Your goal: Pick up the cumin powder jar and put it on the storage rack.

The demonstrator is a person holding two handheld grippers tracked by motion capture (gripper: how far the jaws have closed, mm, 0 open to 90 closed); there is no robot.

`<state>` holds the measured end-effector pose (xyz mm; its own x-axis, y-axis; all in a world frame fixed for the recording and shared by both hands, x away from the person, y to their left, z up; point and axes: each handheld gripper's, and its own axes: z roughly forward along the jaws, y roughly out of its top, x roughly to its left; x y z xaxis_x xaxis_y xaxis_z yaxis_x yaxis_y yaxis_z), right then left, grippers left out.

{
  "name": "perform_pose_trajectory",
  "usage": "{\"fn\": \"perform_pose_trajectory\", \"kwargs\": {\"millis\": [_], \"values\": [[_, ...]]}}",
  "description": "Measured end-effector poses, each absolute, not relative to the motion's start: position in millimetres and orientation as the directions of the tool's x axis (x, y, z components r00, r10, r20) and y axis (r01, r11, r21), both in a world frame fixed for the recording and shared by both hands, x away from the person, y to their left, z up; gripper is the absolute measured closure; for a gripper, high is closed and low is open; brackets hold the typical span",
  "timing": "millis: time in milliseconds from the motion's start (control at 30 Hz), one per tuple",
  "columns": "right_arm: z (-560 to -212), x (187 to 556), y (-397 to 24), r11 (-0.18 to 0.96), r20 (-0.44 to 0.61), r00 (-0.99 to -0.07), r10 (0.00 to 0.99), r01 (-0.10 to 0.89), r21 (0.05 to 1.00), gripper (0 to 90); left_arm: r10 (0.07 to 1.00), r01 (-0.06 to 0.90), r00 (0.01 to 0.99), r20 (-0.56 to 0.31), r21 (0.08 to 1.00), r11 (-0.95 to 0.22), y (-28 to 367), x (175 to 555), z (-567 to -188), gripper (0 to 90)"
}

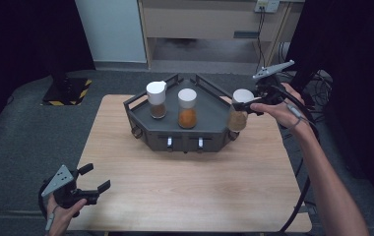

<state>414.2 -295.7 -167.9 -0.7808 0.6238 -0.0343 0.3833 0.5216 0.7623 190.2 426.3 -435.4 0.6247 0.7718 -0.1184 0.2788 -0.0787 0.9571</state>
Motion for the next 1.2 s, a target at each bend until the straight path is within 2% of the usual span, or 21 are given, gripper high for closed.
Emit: {"fn": "perform_pose_trajectory", "kwargs": {"millis": [433, 1200], "values": [[-167.5, 439.9, -274.8, 0.510, -0.024, -0.780, 0.625, 0.385, 0.769, 34.2, 0.774, 0.281, 0.622, -0.121, 0.957, -0.076, 426.8, 189.9, -435.6, 2.5], [-188.1, 473.6, -244.7, 0.485, -0.031, -0.717, 0.696, 0.438, 0.757, 34.2, 0.775, 0.283, 0.620, -0.122, 0.956, -0.076, 427.6, 190.4, -435.6, 2.7]]}}
